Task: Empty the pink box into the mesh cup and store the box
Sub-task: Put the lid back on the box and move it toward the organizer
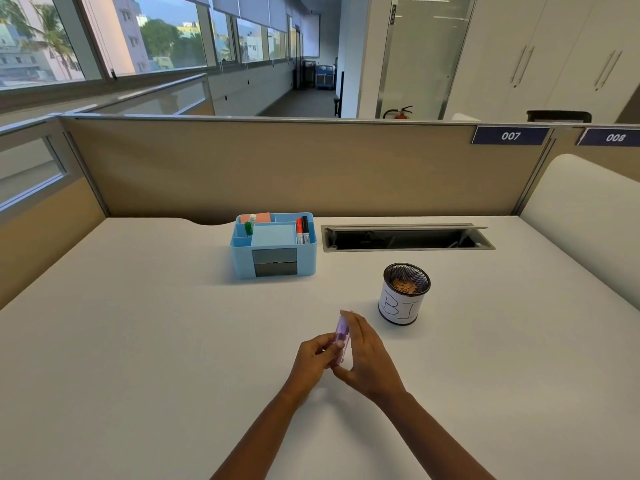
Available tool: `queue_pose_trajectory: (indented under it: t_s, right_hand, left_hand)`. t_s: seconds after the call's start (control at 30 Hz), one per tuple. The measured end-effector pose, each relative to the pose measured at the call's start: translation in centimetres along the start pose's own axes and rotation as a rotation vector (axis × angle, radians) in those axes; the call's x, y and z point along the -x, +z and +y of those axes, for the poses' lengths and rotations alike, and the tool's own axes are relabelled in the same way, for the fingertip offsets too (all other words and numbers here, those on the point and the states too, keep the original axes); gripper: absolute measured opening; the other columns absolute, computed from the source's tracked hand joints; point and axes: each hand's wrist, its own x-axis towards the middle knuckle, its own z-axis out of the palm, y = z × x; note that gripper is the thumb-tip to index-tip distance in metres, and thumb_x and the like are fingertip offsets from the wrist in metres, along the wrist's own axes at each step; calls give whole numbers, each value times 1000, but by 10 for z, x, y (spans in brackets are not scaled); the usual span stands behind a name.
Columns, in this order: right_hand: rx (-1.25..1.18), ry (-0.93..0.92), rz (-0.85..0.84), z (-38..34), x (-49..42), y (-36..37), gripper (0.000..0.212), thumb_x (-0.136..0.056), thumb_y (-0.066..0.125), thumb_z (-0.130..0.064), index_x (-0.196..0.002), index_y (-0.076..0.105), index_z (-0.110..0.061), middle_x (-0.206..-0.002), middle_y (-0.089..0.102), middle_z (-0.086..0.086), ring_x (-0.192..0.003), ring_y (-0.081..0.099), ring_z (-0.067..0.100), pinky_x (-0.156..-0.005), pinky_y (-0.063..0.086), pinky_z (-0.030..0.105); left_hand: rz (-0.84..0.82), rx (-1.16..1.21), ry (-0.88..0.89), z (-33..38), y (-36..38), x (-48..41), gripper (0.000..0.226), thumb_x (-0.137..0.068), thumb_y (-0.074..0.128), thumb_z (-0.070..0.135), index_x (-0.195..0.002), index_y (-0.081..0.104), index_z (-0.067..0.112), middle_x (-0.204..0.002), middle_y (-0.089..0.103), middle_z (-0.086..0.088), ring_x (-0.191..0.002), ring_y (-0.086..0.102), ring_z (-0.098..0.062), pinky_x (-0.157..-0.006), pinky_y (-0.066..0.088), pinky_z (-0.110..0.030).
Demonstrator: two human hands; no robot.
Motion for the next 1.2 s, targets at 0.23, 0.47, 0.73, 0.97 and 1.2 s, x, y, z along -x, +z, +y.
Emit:
queue_pose_trajectory:
  t_s: [0.23, 0.47, 0.73, 0.97, 1.2]
  right_hand:
    - [-15, 19, -47, 1, -3, -3, 81, -81, 64, -34, -141, 15, -11, -153, 22, 7, -140, 25, 19, -108, 12, 15]
    - [-178, 40, -144, -8, -6, -10, 83, -78, 69, -25, -141, 16, -10, -151, 21, 9, -139, 24, 20, -108, 25, 18]
    - [-171, 133, 62, -22, -16, 4, 32, -92, 47, -13, -124, 49, -11, -123, 54, 13, -106, 56, 20, -84, 40, 14]
    - [-75, 52, 40, -26, -43, 6, 32, -94, 43, -18, -124, 49, -10, -124, 56, 13, -111, 52, 21, -90, 38, 18]
    - [27, 1, 62, -35, -93, -3, 36, -91, 51, -20, -125, 48, -9, -129, 55, 11, -114, 51, 23, -96, 42, 25]
  left_hand:
    - [-21, 4, 0, 3, 2, -2, 35, -92, 48, 17, -125, 51, 5, -117, 62, -15, -94, 59, -21, -74, 53, -17]
    - [1, 98, -67, -6, -1, -1, 31, -93, 47, 16, -119, 54, 2, -101, 62, -7, -83, 63, -18, -59, 54, -11]
    - [76, 358, -162, 7, 0, -5, 16, -96, 40, 15, -109, 49, 19, -107, 62, -7, -96, 62, -27, -93, 48, -39]
    - [158, 72, -79, 14, -23, -15, 30, -94, 45, 19, -120, 50, 4, -106, 57, -4, -103, 58, -25, -91, 45, -36]
    - [260, -934, 29, -10, -57, -33, 52, -95, 33, 40, -140, 27, 15, -153, 28, -6, -141, 25, -22, -117, 19, -34]
